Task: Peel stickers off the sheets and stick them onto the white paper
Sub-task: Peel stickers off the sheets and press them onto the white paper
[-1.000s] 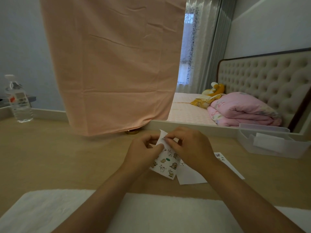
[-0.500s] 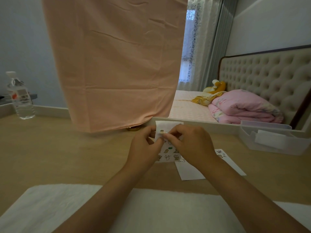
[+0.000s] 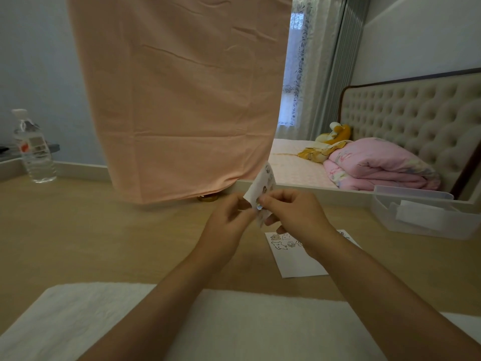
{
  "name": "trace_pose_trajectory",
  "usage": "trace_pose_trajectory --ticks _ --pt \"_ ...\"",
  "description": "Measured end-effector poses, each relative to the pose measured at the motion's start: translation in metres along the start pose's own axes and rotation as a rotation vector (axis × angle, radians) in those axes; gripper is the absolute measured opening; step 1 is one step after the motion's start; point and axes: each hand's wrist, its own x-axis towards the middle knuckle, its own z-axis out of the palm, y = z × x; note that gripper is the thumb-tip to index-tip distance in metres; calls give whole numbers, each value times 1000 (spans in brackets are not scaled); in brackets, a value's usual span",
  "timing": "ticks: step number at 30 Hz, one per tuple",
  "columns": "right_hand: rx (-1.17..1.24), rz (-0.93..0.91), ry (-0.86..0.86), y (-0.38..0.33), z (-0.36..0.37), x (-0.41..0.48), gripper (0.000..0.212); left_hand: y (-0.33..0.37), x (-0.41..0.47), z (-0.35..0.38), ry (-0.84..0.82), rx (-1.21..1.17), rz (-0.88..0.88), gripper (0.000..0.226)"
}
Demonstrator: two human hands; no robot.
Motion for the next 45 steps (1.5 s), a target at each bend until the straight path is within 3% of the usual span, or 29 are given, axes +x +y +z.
trace_pose_trajectory --ticks 6,12,20,28,35,40,45 --pt "-545 -410 70 0 -1 -1 7 15 3 -9 96 14 -119 20" --pt "-763 -450 77 4 1 -4 8 12 3 -9 112 36 -155 26" --pt "-442 -160 50 12 4 3 2 0 0 0 122 34 -169 23" --pt "-113 137 -32 4 0 2 7 -12 1 -5 131 389 19 22" --pt "-76 262 -132 -1 -7 0 13 -20 0 -6 105 477 86 17" --pt "-178 223 -127 -2 -6 0 1 -15 0 -1 65 358 50 11" --pt "-161 276 -168 0 -8 1 10 -15 0 -3 84 337 46 15"
